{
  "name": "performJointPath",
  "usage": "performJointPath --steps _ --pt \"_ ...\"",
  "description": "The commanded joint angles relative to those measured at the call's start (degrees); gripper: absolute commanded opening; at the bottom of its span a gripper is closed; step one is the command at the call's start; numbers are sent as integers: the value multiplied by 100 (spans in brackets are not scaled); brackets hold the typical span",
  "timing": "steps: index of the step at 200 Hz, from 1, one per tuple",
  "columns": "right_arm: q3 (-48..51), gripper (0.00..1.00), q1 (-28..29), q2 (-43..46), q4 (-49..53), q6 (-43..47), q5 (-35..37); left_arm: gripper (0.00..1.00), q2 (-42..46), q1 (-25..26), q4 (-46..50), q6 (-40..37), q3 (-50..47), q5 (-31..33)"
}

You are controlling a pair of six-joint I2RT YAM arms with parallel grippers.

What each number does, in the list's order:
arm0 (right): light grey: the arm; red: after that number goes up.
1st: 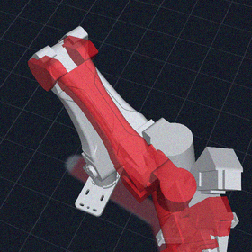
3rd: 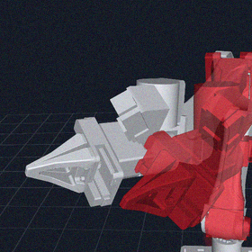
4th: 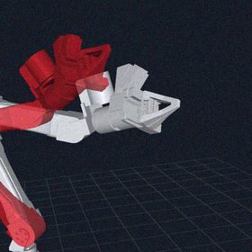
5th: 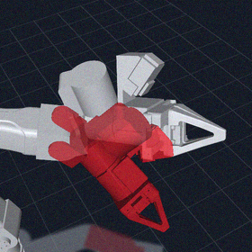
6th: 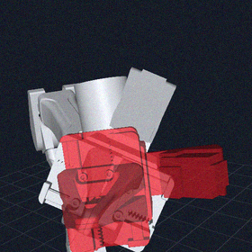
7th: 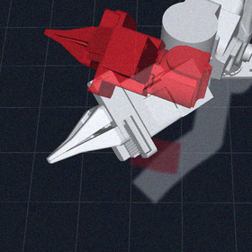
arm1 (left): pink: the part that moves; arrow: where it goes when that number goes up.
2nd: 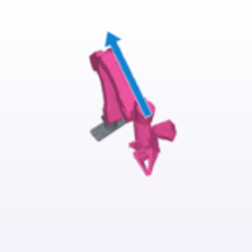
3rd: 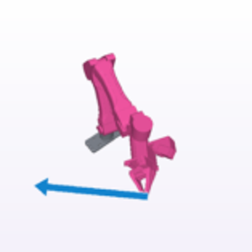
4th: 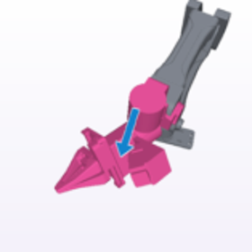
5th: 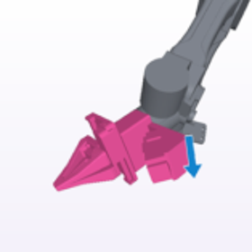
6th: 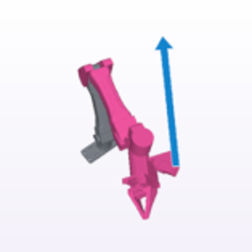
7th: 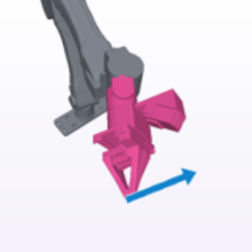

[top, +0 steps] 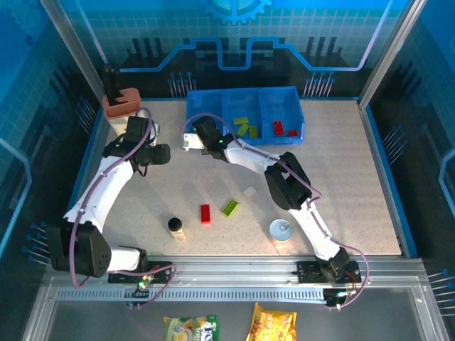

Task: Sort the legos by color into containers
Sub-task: Place the lego in the container.

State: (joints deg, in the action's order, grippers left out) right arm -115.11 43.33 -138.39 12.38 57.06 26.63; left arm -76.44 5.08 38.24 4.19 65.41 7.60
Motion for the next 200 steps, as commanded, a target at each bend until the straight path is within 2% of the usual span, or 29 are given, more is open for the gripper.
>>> performJointPath --steps 1,58,121,154,200 --pt "134 41 -30 214 -122 42 86 56 130 -47 -10 47 -75 -151" --pt "355 48 -26 424 -257 108 180 56 130 -42 -12 48 -72 -154" --pt "457 49 -24 480 -339 157 237 56 129 -49 -14 54 -72 -144" --pt "648 48 28 905 -123 -13 220 56 112 -42 -10 39 -72 -153" --pt "1322 46 51 1622 741 -660 -506 56 96 -45 -16 47 -65 -157"
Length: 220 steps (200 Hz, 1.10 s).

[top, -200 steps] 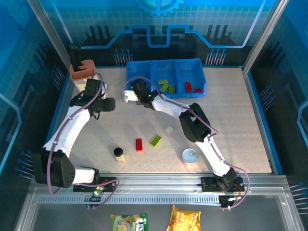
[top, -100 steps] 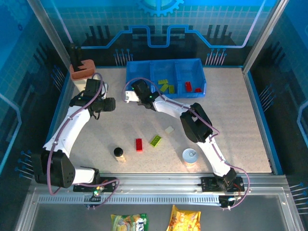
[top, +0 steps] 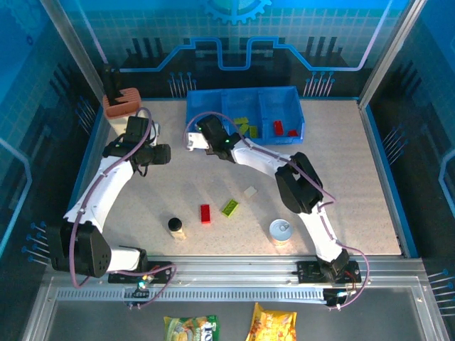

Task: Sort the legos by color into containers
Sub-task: Place the lego in the container, then pick up the lego from the bottom-center of the table.

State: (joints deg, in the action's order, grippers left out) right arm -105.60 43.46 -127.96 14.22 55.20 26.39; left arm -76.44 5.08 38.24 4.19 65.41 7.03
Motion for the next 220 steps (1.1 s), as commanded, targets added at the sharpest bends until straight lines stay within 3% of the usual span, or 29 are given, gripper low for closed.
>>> performJointPath --steps 1,94,125,153,170,220 --pt "390 46 38 601 574 -492 -524 56 95 -43 -17 43 -64 -103" --pt "1910 50 196 1978 1772 -1237 -2954 56 53 -53 -15 44 -54 -122" --pt "2303 60 270 2179 1742 -1585 -3545 56 35 -52 -11 38 -55 -106" --pt "2737 71 429 2307 1452 -1851 -3661 56 24 -56 -15 47 -63 -106" --pt "2957 87 511 2351 1276 -1990 -3749 56 16 -58 -16 40 -55 -105" --pt "3376 96 806 2323 933 -2144 -3843 56 -2 -60 -10 45 -55 -104"
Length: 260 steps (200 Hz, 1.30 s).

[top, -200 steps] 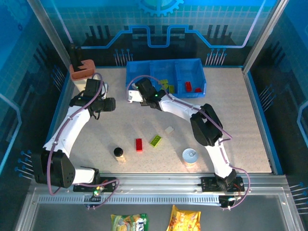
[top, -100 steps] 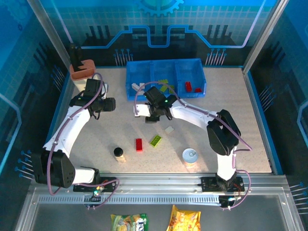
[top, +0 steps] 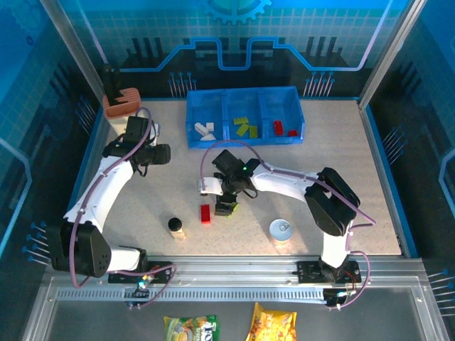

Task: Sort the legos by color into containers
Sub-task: Pick up the lego from the bottom-center of the table.

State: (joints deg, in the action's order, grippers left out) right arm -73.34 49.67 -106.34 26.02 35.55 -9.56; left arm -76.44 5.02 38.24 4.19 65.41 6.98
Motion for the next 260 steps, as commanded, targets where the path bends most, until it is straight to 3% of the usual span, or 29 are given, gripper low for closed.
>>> performJointPath --steps 1,146,260 --pt "152 96 189 164 -251 -184 -243 56 -7 -53 -10 42 -55 -96" --pt "390 100 605 -487 -996 -406 -316 56 -11 -69 -4 40 -56 -111" --pt "435 82 623 -828 -1233 -576 -338 56 -27 -73 -1 38 -57 -101"
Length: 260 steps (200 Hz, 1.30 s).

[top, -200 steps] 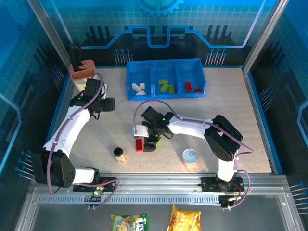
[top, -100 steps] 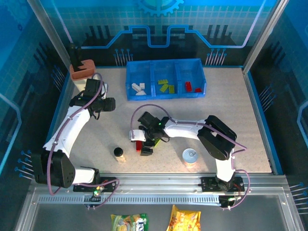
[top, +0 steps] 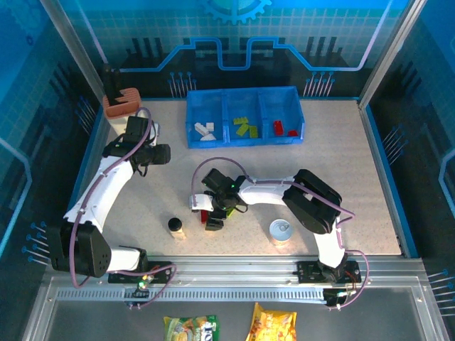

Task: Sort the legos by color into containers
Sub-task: Pick up the lego from the bottom-center of the table, then place the lego in the container.

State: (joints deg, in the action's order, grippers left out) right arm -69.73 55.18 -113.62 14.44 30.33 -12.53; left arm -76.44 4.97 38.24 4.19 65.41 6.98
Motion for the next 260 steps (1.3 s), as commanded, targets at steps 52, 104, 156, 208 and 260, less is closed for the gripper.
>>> performJointPath --steps 52,104,156,208,260 --pt "63 72 70 -69 -19 -27 -32 56 -37 -67 -6 37 -59 -112" --pt "30 65 58 6 50 -9 -46 56 -38 -75 -5 38 -48 -109" --pt "32 61 -145 274 -82 -421 -8 56 -37 -75 -1 24 -46 -118" --pt "-93 51 -627 417 -395 -2035 670 56 -57 -84 -2 27 -37 -127" --pt "166 43 -1377 749 -481 -3774 1764 56 -86 -87 -7 30 -37 -134"
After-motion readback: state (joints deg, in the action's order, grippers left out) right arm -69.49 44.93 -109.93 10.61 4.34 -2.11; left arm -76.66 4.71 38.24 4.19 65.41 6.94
